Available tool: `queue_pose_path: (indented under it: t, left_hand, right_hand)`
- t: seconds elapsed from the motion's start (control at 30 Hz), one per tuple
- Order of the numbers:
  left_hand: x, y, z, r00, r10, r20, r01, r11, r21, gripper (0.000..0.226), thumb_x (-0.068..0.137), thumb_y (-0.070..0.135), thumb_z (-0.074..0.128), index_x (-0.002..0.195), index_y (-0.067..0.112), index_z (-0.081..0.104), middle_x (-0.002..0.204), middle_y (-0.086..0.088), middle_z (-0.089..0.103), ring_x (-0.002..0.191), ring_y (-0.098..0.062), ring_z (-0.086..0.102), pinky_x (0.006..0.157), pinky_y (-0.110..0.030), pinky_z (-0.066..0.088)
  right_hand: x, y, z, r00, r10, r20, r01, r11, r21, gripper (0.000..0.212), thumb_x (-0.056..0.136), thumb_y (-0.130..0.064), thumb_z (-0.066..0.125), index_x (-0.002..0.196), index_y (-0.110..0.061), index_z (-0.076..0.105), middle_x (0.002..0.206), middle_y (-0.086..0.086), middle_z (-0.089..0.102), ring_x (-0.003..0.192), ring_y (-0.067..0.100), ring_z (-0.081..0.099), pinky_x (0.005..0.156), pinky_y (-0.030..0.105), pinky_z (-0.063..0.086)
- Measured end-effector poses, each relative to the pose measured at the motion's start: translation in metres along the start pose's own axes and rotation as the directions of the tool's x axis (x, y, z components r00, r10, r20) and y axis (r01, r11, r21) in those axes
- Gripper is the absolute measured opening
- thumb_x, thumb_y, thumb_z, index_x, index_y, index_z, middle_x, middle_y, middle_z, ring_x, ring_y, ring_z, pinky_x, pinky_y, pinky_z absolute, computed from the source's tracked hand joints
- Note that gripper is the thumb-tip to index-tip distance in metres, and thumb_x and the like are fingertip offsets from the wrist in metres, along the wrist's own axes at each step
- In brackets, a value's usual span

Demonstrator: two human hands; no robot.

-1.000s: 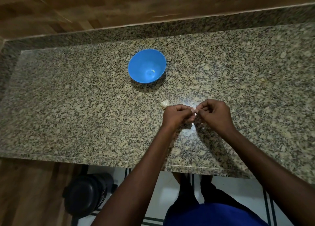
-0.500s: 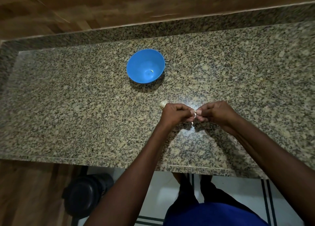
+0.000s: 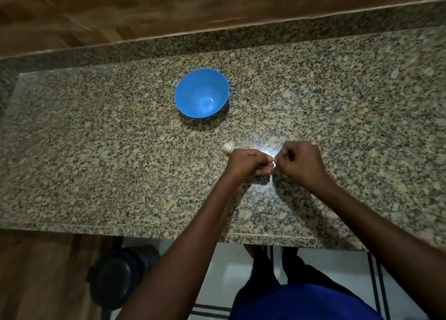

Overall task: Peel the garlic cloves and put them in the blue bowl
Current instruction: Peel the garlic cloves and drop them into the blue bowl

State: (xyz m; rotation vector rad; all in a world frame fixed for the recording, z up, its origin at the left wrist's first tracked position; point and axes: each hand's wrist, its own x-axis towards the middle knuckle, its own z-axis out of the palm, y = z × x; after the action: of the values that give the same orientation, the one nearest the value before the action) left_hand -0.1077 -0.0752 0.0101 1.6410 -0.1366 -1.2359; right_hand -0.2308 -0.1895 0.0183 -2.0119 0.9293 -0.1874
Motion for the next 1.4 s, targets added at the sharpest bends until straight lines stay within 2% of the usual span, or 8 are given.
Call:
queue_pose_path:
  t: [0.23, 0.43, 0.6, 0.73, 0.97, 1.13, 1.3, 1.4]
  left_hand:
    - [-0.002, 0.003, 0.007, 0.972, -0.236, -0.001, 0.230, 0.947, -0.224, 0.007, 0.091, -0.006, 0.064, 0.085, -0.008, 0.069, 0.068, -0.013, 0.072, 0.058, -0.015, 0.070, 0.064, -0.021, 0.061]
    - [-0.006, -0.005, 0.014, 0.995, -0.013, -0.102, 0.001, 0.994, -0.109, 0.004, 0.088, 0.004, 0.074, 0.087, 0.000, 0.073, 0.075, -0.015, 0.073, 0.066, -0.020, 0.068, 0.072, -0.035, 0.061]
    - [-0.006, -0.006, 0.012, 0.977, 0.172, -0.128, -0.166, 0.984, 0.060, 0.006, 0.086, 0.008, 0.076, 0.088, 0.002, 0.074, 0.077, -0.018, 0.074, 0.066, -0.023, 0.067, 0.073, -0.044, 0.060]
    - [-0.008, 0.000, 0.011, 0.965, 0.258, -0.057, -0.249, 0.960, 0.131, 0.005, 0.086, 0.006, 0.077, 0.087, 0.002, 0.074, 0.074, -0.015, 0.073, 0.064, -0.019, 0.068, 0.066, -0.034, 0.061]
    - [-0.008, 0.005, 0.014, 0.920, 0.389, -0.049, -0.368, 0.898, 0.240, 0.006, 0.086, 0.010, 0.079, 0.085, 0.005, 0.074, 0.074, -0.009, 0.074, 0.066, -0.018, 0.070, 0.061, -0.027, 0.057]
    - [-0.007, 0.006, 0.013, 0.893, 0.450, -0.022, -0.426, 0.859, 0.283, 0.006, 0.086, 0.010, 0.078, 0.084, 0.005, 0.074, 0.073, -0.008, 0.073, 0.066, -0.020, 0.071, 0.059, -0.031, 0.058]
    - [0.000, 0.011, 0.002, 0.967, 0.245, -0.067, -0.237, 0.965, 0.109, 0.002, 0.086, 0.003, 0.074, 0.086, 0.001, 0.075, 0.075, -0.015, 0.075, 0.065, -0.023, 0.071, 0.069, -0.037, 0.062]
    - [0.001, 0.014, -0.001, 0.996, 0.086, -0.029, -0.087, 0.996, -0.018, 0.010, 0.088, -0.001, 0.071, 0.093, -0.011, 0.072, 0.073, -0.013, 0.074, 0.061, -0.015, 0.069, 0.063, -0.023, 0.058]
  right_hand:
    - [-0.013, 0.004, 0.011, 0.900, -0.433, 0.040, 0.422, 0.849, -0.317, 0.027, 0.082, -0.003, 0.064, 0.070, -0.016, 0.045, 0.062, -0.003, 0.044, 0.053, 0.017, 0.041, 0.051, 0.029, 0.031]
    - [0.004, 0.004, 0.008, 0.998, 0.069, -0.015, -0.064, 0.978, 0.196, 0.015, 0.090, -0.004, 0.064, 0.077, -0.012, 0.068, 0.060, 0.003, 0.069, 0.051, 0.019, 0.067, 0.049, 0.029, 0.054]
    - [0.012, 0.004, -0.002, 0.977, -0.126, 0.172, 0.158, 0.970, -0.187, 0.025, 0.095, -0.015, 0.057, 0.070, -0.011, 0.060, 0.058, 0.004, 0.058, 0.056, 0.023, 0.056, 0.052, 0.030, 0.038]
    - [0.023, 0.000, -0.015, 0.945, 0.022, 0.325, -0.043, 0.997, 0.059, 0.032, 0.092, -0.009, 0.053, 0.061, -0.003, 0.055, 0.049, 0.000, 0.050, 0.042, 0.012, 0.040, 0.048, 0.026, 0.030]
    - [0.028, 0.001, -0.014, 0.692, 0.295, 0.659, -0.683, 0.562, 0.467, 0.028, 0.086, -0.008, 0.038, 0.060, -0.017, 0.039, 0.047, -0.005, 0.025, 0.035, 0.008, 0.016, 0.036, 0.017, 0.012]
    - [0.031, -0.001, -0.017, 0.540, 0.224, 0.812, -0.839, 0.229, 0.494, 0.028, 0.081, -0.005, 0.036, 0.056, -0.015, 0.043, 0.047, -0.006, 0.023, 0.031, 0.006, 0.020, 0.030, 0.018, 0.015]
    - [0.017, -0.012, -0.014, 0.941, 0.091, 0.326, -0.163, 0.966, 0.199, 0.031, 0.096, -0.009, 0.053, 0.066, -0.005, 0.060, 0.056, 0.010, 0.055, 0.044, 0.015, 0.043, 0.046, 0.024, 0.031]
    - [0.014, -0.007, -0.005, 0.955, -0.225, 0.192, 0.265, 0.938, -0.223, 0.025, 0.094, -0.015, 0.058, 0.070, -0.010, 0.062, 0.056, 0.006, 0.057, 0.050, 0.020, 0.049, 0.049, 0.030, 0.035]
